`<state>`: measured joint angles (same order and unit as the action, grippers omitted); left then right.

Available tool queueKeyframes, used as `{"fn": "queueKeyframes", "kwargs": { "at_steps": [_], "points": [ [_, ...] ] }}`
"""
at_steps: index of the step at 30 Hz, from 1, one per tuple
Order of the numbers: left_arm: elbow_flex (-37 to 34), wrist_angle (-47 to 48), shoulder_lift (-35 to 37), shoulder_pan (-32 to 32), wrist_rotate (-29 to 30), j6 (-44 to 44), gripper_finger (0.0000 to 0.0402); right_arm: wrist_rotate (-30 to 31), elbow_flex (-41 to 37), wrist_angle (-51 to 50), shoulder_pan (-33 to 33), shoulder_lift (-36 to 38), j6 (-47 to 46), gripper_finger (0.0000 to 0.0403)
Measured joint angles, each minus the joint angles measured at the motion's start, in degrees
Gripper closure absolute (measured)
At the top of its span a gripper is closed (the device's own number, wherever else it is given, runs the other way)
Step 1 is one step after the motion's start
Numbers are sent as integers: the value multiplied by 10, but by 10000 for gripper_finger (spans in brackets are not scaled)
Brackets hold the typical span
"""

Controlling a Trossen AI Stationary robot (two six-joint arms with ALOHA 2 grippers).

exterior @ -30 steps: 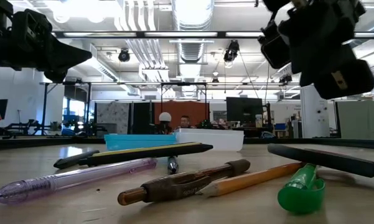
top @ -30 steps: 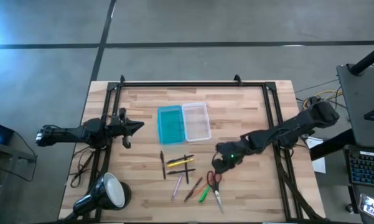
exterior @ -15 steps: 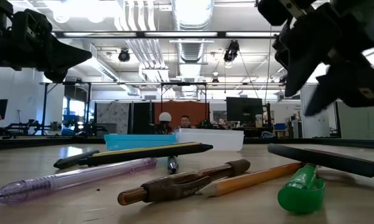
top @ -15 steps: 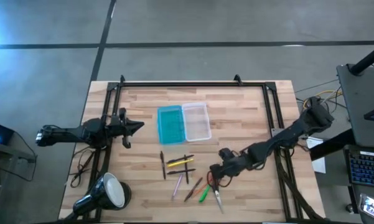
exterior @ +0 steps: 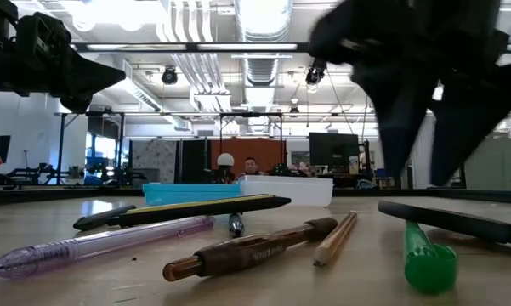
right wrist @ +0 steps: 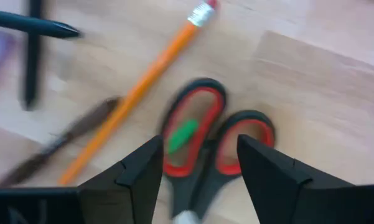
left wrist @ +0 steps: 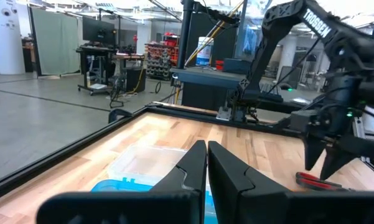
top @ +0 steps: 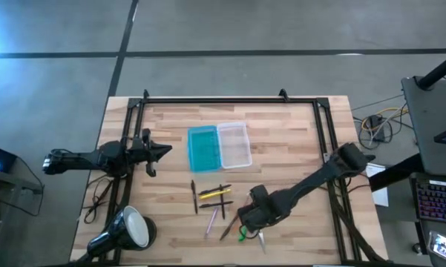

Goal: Pick & place school supplies into a supply box
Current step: Put the black scissors into the blue supply box

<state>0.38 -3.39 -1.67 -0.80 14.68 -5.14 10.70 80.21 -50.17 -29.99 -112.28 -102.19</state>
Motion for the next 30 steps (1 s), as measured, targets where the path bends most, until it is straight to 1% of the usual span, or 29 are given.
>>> {"fn": "queueKeyframes", "kwargs": {
  "at_steps": [4, 9, 14, 16, 18, 20, 22, 30],
  "points": [
    [0, 0, 0, 0, 0, 0, 401, 10, 44, -5, 0, -32, -6, 207],
    [0, 0, 0, 0, 0, 0, 401, 18, 64, -7, -2, -57, -60, 207],
    [0, 0, 0, 0, 0, 0, 401, 45, 73, -10, -8, -48, -113, 207],
    [0, 0, -1, 0, 0, 0, 401, 50, 78, -31, -11, -42, -139, 207],
    [0, 0, -2, 0, 0, 0, 401, 48, 80, -52, -14, -41, -167, 207],
    [0, 0, -3, 0, 0, 0, 401, 33, 78, -71, -16, -41, -191, 207],
    [0, 0, -3, 0, 0, 0, 401, 27, 76, -73, -16, -42, -206, 207],
    [0, 0, -3, 0, 0, 0, 401, 21, 73, -111, -13, -44, -232, 215]
  ]
}}
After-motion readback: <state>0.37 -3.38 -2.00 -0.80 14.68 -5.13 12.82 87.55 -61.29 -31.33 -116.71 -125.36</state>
